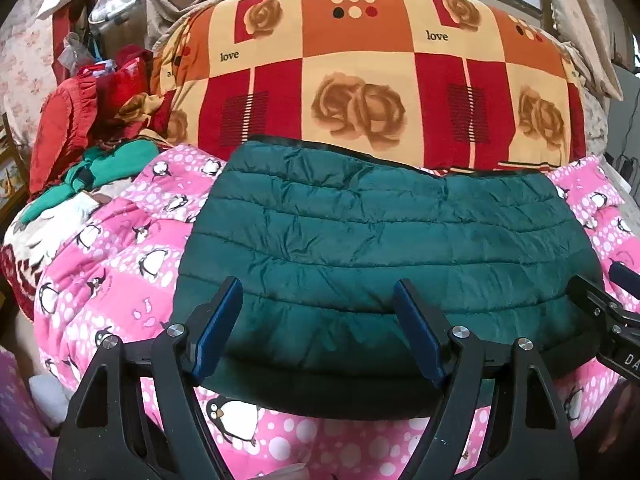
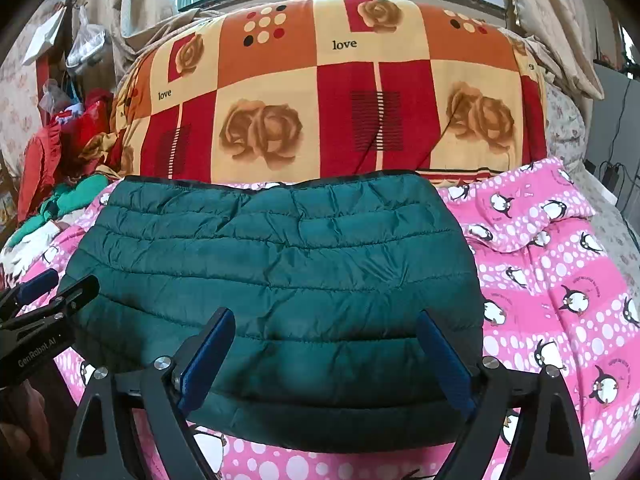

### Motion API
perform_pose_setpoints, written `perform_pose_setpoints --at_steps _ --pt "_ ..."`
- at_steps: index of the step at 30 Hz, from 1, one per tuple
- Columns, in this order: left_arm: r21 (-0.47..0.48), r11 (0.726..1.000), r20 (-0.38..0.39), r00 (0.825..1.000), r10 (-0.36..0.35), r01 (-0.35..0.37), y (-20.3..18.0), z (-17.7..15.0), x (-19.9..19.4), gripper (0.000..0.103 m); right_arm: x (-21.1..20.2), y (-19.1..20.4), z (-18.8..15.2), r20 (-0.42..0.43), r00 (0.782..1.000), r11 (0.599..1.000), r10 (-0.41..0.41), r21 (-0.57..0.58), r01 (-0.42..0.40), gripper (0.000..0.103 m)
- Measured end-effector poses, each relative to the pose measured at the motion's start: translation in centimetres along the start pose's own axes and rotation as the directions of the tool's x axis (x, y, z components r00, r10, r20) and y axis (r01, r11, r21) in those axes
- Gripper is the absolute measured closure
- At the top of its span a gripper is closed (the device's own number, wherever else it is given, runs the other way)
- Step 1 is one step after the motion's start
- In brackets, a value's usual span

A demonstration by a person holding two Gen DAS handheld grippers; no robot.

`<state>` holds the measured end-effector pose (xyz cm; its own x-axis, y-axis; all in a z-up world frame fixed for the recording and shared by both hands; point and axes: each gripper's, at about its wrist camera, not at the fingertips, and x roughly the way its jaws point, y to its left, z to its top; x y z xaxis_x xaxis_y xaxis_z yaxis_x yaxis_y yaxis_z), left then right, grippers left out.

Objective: Fold large clothes

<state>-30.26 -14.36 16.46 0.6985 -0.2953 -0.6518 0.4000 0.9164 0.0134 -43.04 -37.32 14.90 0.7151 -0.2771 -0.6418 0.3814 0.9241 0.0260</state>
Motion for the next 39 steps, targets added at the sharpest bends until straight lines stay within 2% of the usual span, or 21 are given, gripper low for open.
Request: perform_pose_setpoints --at_steps 39 --pt "-0.008 1.000 -0.012 1.000 0.003 -0.003 0.6 -0.5 0.6 0.025 1.6 1.0 -0.2 -0.036 0.999 1.000 0.008 0.003 -0.008 0.010"
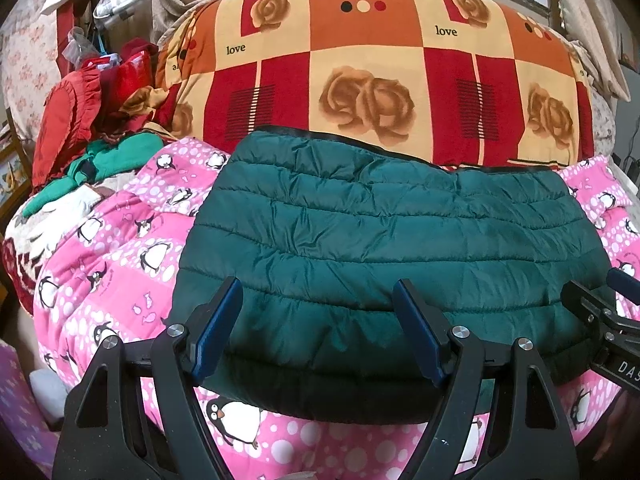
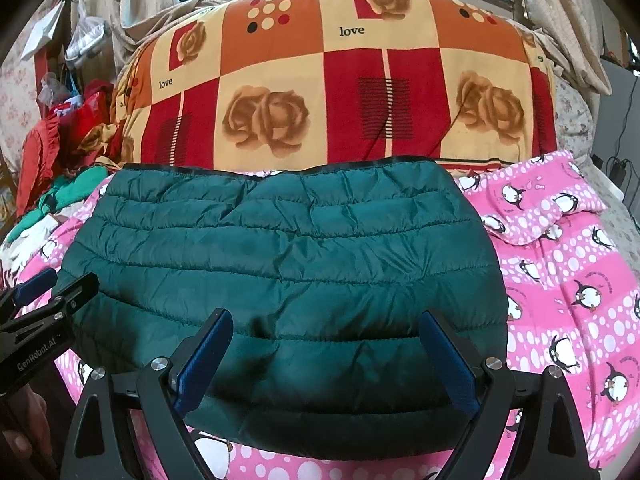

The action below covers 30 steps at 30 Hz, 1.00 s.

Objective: Fold large clothes

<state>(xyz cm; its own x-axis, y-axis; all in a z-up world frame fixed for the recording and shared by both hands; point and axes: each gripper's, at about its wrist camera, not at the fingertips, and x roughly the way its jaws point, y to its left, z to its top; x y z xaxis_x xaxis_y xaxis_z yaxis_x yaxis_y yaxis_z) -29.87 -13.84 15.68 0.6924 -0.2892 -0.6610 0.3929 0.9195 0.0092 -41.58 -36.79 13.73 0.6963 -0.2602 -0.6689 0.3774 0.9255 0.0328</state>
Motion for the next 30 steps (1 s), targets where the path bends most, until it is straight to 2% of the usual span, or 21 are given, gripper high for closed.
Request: perform_pose_setpoints --at_steps 13,20,30 --pt "0.022 1.000 -0.005 1.000 0.001 0.000 0.1 0.2 0.8 0.025 0.5 0.1 0.5 -0.002 1.000 1.000 0.002 -0.004 -0.002 0.010" --pt "0.029 1.000 0.007 1.000 0.004 -0.004 0.2 1.3 1.6 0.025 1.1 0.1 1.9 0.018 1.000 1.000 -0.003 -0.002 0.003 0.010" --pt "0.026 1.000 -0.001 1.000 0.001 -0.001 0.2 2.3 3.1 0.025 2.4 0.4 2.5 0.001 1.000 1.000 0.003 -0.008 -0.003 0.010"
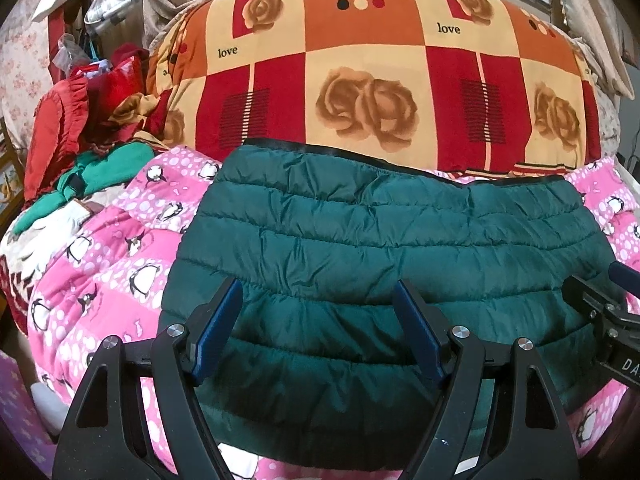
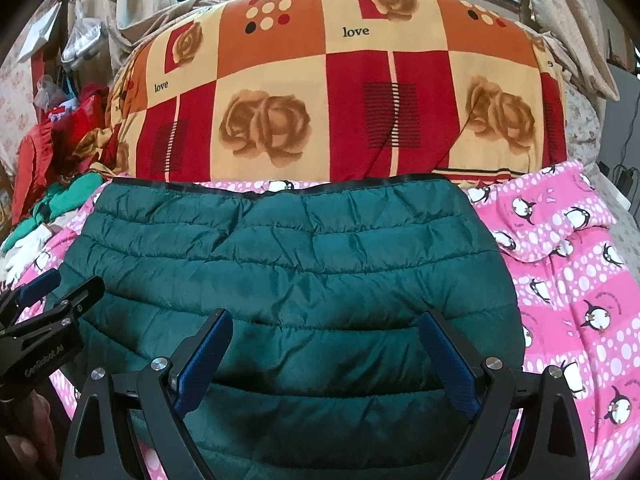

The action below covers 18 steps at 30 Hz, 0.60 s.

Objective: Fold large clothes

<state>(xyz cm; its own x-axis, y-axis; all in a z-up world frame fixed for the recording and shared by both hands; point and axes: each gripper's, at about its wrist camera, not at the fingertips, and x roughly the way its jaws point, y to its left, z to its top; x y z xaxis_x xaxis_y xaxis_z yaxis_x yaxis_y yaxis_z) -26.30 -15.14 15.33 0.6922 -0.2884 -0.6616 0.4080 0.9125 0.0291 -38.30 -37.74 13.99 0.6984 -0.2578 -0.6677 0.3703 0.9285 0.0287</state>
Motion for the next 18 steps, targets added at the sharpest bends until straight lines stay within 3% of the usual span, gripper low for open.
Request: perform_pose_setpoints --at_steps 14,18 --pt "0.002 1.000 -0.010 1.000 -0.012 0.012 -0.1 0.1 1.0 0.025 0.9 -0.4 0.0 -0.016 1.000 1.000 0.003 0.013 -0.003 0.010" --pt "0.007 0.999 0.011 0.999 -0.047 0.047 -0.1 0.1 1.0 0.025 1.2 -0.5 -0.2 -0.024 1.000 1.000 0.004 0.015 -0.004 0.010"
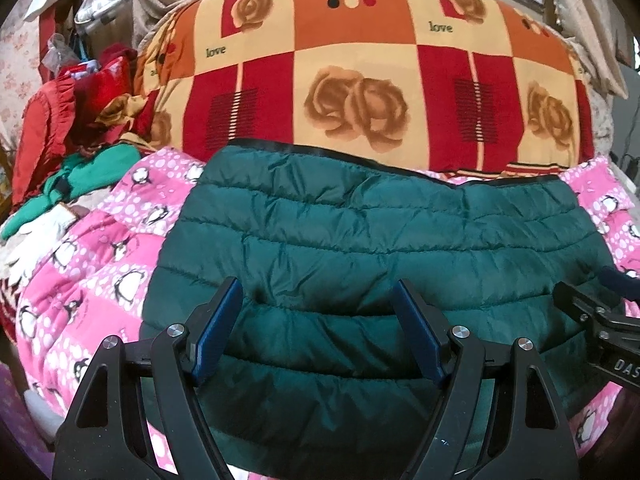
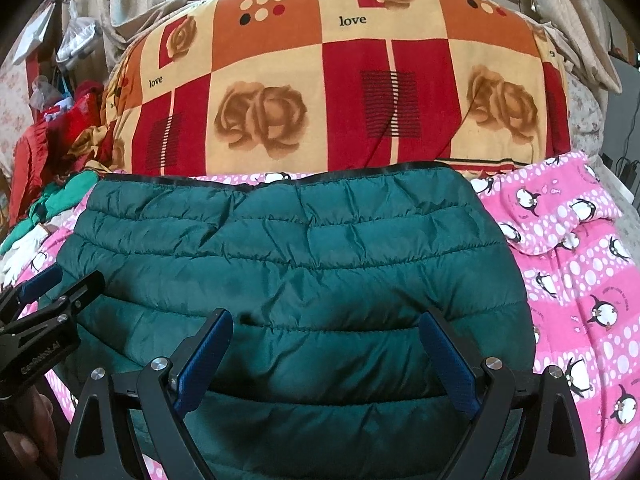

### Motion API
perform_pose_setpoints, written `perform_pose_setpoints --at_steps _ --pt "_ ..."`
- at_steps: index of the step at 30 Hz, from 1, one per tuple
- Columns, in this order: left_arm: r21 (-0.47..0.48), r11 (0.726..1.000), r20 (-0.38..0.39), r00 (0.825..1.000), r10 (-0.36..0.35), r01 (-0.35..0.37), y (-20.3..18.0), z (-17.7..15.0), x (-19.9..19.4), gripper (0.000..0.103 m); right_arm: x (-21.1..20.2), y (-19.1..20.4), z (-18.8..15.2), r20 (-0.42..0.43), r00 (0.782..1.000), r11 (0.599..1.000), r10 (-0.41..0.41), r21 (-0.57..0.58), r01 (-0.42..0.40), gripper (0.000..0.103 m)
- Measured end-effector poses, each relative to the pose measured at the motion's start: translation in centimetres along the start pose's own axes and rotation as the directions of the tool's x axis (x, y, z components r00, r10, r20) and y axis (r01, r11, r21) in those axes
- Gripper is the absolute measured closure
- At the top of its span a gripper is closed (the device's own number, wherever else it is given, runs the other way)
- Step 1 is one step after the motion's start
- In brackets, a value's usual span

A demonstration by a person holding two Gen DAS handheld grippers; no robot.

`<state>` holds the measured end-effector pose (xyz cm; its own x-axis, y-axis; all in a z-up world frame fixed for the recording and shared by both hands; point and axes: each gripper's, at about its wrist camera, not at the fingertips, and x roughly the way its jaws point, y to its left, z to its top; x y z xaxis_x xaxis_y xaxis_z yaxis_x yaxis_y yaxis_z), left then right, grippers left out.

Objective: Fold large clothes

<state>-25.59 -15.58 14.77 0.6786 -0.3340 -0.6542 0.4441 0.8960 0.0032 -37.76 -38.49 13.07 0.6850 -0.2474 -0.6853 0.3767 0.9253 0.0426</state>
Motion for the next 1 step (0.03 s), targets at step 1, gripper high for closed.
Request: perform_pose_setpoints --at_steps 1 --pt "-0.001 1.000 0.000 1.000 0.000 0.000 0.09 0.06 0.02 0.025 0.08 -0.13 0.03 -0.002 1.000 1.000 0.000 0.000 0.000 0.010"
